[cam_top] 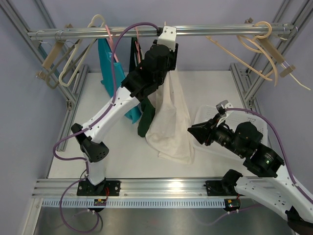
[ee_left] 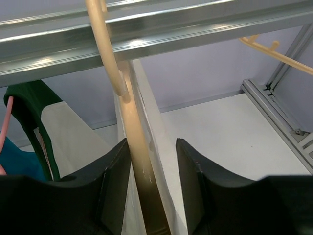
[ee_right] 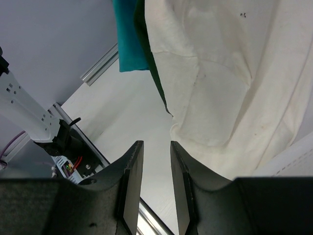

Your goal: Remove the t-shirt from the hanger

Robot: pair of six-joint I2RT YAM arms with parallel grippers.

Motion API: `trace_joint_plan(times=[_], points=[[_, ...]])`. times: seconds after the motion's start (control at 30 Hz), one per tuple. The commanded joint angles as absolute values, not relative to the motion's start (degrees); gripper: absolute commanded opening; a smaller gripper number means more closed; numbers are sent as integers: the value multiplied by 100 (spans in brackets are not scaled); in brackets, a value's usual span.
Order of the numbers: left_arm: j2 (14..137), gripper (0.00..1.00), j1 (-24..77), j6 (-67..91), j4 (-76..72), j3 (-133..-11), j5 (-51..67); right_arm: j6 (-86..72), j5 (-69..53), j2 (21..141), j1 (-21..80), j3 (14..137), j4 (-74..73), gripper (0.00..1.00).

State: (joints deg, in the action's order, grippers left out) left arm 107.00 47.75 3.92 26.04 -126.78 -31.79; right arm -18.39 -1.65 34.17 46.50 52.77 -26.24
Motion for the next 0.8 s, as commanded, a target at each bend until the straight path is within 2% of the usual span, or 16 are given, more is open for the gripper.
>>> trace_joint_plan(times=[0.0,0.13,0.17,0.23,0.27,0.63,0.77], points=[[10661,42,4781,290,2312,-12990,-3454,-1837,-351,3392,4685,5256,-2355,38],[10608,27,4799,246,2303,-12990,-3533,-1819,-369,3401,4685,5247,-2338,38],[10565,19,4808,237,2303,-12990,-3551,-1819,-378,3419,4693,5238,-2320,38],[10529,10,4825,211,2311,-12990,-3577,-1819,-369,3436,4685,5230,-2303,38],[10494,1,4825,211,2294,-12999,-3586,-1819,-378,3463,4685,5229,-2285,38],[10055,0,4852,54,2259,-12982,-3331,-1916,-501,3612,4693,5177,-2057,38],[9932,0,4860,-377,1716,-12719,-3208,-1916,-448,3709,4685,5115,-2004,37]])
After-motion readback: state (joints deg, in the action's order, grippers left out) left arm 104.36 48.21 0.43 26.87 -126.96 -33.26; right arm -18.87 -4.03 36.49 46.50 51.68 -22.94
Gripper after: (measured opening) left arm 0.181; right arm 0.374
